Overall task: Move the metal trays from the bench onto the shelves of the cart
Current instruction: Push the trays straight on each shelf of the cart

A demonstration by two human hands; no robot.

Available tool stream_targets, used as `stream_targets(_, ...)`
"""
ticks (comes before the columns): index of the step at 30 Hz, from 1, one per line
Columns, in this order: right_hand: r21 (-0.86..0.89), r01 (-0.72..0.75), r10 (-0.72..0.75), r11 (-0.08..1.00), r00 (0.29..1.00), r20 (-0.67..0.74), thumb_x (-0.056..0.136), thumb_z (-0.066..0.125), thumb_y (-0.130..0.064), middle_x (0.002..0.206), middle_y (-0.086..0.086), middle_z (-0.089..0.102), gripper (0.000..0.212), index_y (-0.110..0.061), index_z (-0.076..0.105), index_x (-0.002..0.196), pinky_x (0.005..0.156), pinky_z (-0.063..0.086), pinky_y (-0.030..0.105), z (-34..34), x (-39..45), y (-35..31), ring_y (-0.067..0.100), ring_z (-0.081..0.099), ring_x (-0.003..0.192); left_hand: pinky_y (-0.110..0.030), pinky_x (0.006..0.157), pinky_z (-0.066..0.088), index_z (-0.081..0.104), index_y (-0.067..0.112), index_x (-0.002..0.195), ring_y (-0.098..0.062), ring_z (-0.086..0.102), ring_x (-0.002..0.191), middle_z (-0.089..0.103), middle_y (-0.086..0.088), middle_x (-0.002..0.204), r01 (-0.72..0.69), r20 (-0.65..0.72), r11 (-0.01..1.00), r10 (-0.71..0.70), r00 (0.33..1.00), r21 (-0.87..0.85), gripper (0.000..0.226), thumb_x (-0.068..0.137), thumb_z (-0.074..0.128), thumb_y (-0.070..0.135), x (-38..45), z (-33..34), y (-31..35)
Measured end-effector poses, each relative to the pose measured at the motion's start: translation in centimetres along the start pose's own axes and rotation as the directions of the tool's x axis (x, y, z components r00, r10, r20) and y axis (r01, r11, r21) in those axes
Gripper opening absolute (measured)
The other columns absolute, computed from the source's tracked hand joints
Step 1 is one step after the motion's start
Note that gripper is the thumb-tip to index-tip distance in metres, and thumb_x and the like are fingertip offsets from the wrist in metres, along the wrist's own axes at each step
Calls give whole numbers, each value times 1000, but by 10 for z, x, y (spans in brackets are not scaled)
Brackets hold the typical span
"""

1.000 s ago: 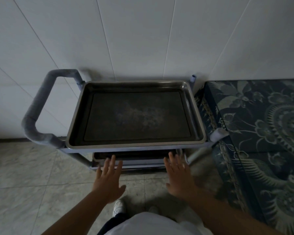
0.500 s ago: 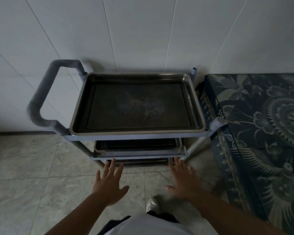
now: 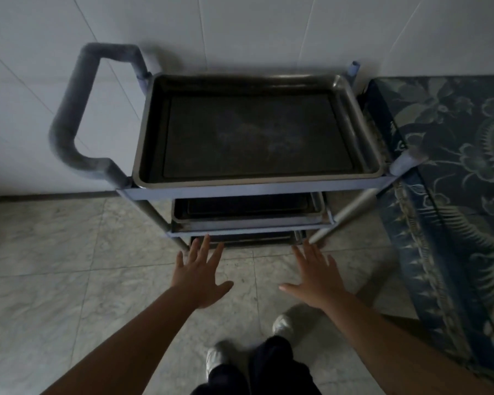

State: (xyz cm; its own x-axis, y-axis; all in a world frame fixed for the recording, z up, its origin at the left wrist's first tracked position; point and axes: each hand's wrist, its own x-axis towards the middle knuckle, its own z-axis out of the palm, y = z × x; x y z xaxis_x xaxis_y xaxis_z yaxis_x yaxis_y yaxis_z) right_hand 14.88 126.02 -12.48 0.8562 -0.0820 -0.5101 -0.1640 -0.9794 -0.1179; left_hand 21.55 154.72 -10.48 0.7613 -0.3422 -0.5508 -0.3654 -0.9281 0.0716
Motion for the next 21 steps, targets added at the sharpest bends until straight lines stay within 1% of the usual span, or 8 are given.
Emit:
stream_targets(4, 27, 12, -12, 1000, 1000, -3, 75, 48, -82, 164, 5, -20, 111, -29, -6, 156, 118, 6, 54, 19, 34, -4, 25, -11, 151, -58, 120, 0, -18, 32, 157, -30, -22, 151, -36, -6, 159, 11, -5, 999, -11, 1000, -33, 100, 85, 30, 83, 22, 23, -1)
stream_targets(8, 15, 43, -42, 999, 998, -48, 76, 52, -78, 164, 5, -20, 112, -29, -8, 155, 118, 5, 56, 47, 100, 6, 26, -10, 151, -56, 120, -2, -18, 32, 156, -27, -26, 148, -37, -5, 157, 11, -85, 1000, -14, 996, -29, 102, 82, 29, 85, 83, 54, 5)
stream_targets(10, -18, 67, -68, 998, 990, -121, 77, 54, -75, 164, 6, -18, 110, -28, -9, 155, 117, 4, 56, 62, 139, 15, 27, -10, 151, -55, 120, -3, -20, 33, 155, -28, -25, 149, -36, -5, 157, 2, -145, 1000, -4, 989, -9, 104, 81, 29, 87, 126, 70, 6)
stream_targets(13, -122, 111, -137, 986, 964, -228, 77, 60, -69, 164, 7, -17, 111, -27, -8, 155, 117, 5, 57, 82, 201, 30, 28, -9, 151, -56, 119, -2, -26, 33, 151, -29, -23, 149, -35, -5, 157, -17, -236, 1000, 22, 972, 23, 106, 80, 31, 88, 195, 92, 2)
stream_targets(16, -189, 137, -191, 972, 934, -303, 76, 66, -64, 166, 6, -11, 113, -27, -6, 155, 118, 6, 54, 105, 254, 48, 28, -7, 151, -57, 120, 1, -28, 32, 149, -28, -21, 150, -28, -5, 162, 9, -313, 999, 8, 950, 51, 114, 78, 42, 87, 253, 112, -6)
stream_targets(18, -201, 136, -201, 970, 914, -351, 76, 68, -64, 166, 7, -3, 113, -28, -4, 155, 118, 6, 52, 120, 281, 63, 28, -2, 151, -58, 121, 2, -21, 30, 155, -28, -16, 153, -23, -5, 166, 49, -335, 997, -28, 942, 54, 121, 75, 50, 86, 283, 126, -11)
stream_targets(20, -205, 141, -218, 969, 880, -423, 74, 68, -65, 163, 7, 18, 110, -29, 5, 156, 117, 11, 51, 131, 300, 76, 29, 14, 149, -59, 120, 3, -14, 29, 158, -28, -11, 154, -17, -4, 168, 85, -366, 993, -51, 929, 78, 121, 74, 53, 85, 304, 140, -16)
stream_targets(21, -218, 156, -242, 963, 854, -460, 73, 69, -65, 156, 6, 32, 106, -29, 12, 155, 115, 15, 51, 136, 307, 81, 29, 25, 144, -61, 120, 4, -5, 30, 159, -28, -5, 155, -9, -4, 169, 93, -405, 992, -52, 913, 82, 117, 74, 55, 84, 312, 146, -18)
